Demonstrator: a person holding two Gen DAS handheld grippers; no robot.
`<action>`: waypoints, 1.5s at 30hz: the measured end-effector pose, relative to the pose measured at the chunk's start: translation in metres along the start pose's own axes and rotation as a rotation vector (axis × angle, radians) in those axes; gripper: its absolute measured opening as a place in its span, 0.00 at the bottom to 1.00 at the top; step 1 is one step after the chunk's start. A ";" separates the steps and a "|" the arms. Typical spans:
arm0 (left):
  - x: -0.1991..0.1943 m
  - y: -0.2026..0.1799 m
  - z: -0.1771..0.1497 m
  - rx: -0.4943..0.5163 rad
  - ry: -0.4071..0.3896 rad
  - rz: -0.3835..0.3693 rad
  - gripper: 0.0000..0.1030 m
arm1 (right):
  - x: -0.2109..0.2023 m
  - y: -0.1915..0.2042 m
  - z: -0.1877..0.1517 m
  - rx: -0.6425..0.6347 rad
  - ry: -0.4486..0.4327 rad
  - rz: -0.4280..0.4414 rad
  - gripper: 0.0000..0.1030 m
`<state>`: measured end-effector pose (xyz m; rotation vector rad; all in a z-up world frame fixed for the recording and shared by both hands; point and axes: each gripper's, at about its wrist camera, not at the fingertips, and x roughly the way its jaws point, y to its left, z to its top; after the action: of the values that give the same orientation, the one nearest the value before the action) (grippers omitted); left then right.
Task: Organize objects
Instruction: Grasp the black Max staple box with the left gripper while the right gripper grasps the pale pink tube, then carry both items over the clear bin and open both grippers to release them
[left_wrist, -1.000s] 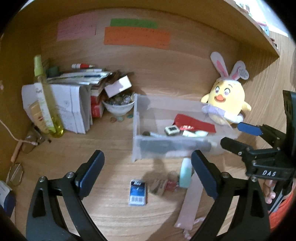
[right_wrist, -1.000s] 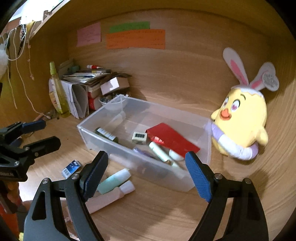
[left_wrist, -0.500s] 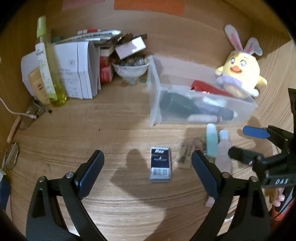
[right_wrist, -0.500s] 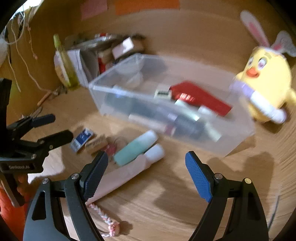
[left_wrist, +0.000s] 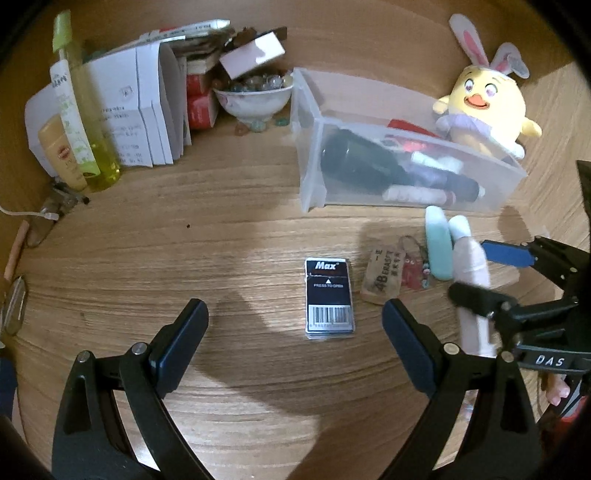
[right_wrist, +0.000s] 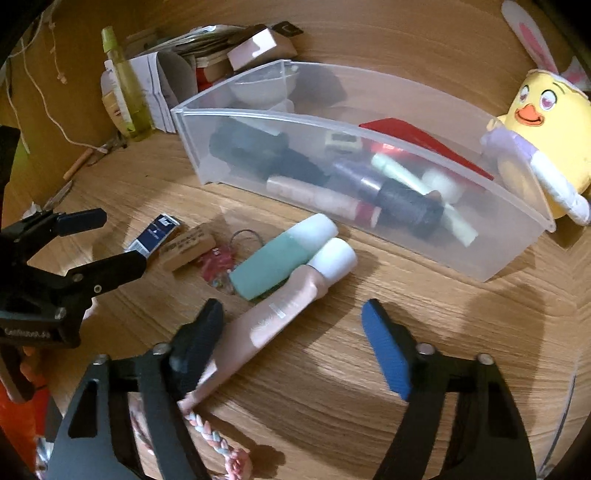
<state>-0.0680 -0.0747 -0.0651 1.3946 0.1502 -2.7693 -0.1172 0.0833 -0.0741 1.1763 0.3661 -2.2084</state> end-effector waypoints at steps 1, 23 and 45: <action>0.001 0.000 0.000 0.000 0.004 0.000 0.93 | -0.001 -0.001 0.000 -0.005 -0.003 -0.006 0.57; 0.009 -0.023 0.007 0.092 -0.012 0.011 0.34 | 0.000 -0.041 0.013 0.033 0.011 -0.021 0.25; -0.039 -0.018 0.007 0.038 -0.154 -0.015 0.26 | -0.050 -0.030 0.019 0.017 -0.174 0.007 0.20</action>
<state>-0.0513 -0.0582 -0.0286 1.1863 0.1046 -2.8916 -0.1271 0.1160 -0.0237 0.9834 0.2713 -2.2906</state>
